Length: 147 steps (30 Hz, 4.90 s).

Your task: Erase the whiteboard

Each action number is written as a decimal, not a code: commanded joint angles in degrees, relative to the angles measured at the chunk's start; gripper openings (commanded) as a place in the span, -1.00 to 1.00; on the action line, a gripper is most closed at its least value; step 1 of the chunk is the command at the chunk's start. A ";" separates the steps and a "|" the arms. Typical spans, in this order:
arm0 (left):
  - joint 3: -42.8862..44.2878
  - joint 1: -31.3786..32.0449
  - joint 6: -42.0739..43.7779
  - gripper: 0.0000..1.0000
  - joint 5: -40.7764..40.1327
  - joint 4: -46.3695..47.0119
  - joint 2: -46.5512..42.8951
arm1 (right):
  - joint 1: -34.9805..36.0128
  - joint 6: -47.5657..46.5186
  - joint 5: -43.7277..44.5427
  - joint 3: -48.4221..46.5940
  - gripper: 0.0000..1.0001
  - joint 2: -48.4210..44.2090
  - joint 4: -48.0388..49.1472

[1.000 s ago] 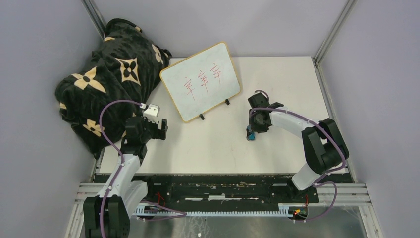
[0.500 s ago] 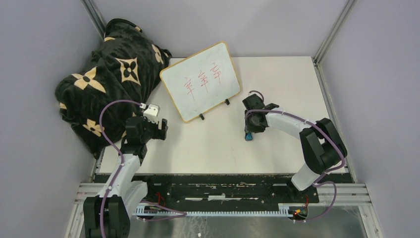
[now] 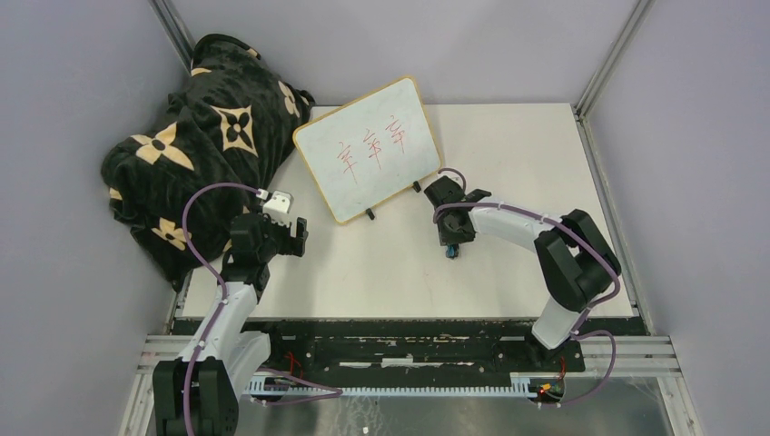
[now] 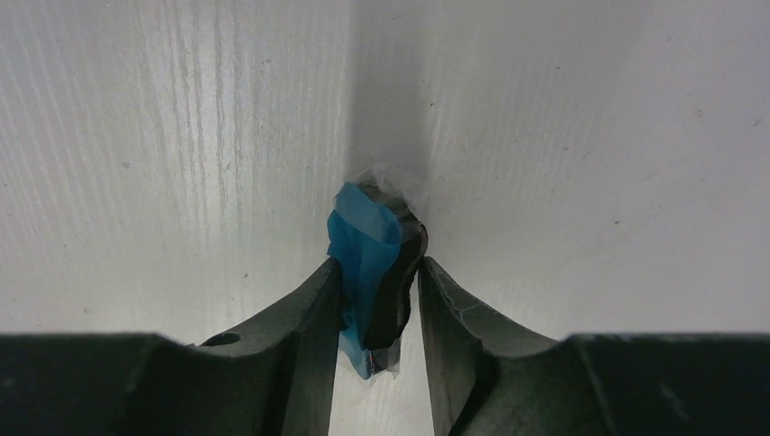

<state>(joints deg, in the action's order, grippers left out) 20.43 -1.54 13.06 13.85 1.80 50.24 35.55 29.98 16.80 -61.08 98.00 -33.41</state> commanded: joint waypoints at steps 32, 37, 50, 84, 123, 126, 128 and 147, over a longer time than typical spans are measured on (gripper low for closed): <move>0.14 -0.21 2.58 0.75 1.30 0.92 -0.86 | 0.26 4.28 9.86 -0.68 0.22 -0.20 -1.76; 0.14 -0.14 2.61 0.75 1.25 0.92 -0.78 | 0.22 4.17 9.55 -0.76 0.16 -0.12 -2.10; 0.13 -0.16 2.51 0.76 1.01 0.94 -0.75 | 0.29 4.56 6.95 0.85 -0.35 1.77 -0.16; 24.03 -1.28 -3.68 0.77 14.32 -1.12 11.66 | 0.31 -0.25 -6.25 13.17 -0.80 -25.19 16.05; 63.98 -9.96 -13.42 0.56 44.00 -4.75 51.01 | -3.50 -5.81 -10.20 -7.46 -0.71 -13.69 9.15; 64.12 -9.77 -15.82 0.55 44.64 -2.28 51.56 | -5.15 -6.39 -13.18 -11.31 -0.72 -10.61 8.66; 64.13 -9.68 -17.15 0.55 45.03 -0.88 51.83 | -6.26 -6.49 -15.11 -13.80 -0.72 -8.69 8.68; 64.81 -8.85 -17.44 0.39 46.73 -0.20 54.11 | -10.77 -11.61 -28.54 -35.00 -0.86 7.04 14.73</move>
<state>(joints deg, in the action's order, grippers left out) 82.67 -10.74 -2.83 58.72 0.14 103.90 24.64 19.99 -9.47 -91.37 104.33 -22.37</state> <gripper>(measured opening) 0.698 0.256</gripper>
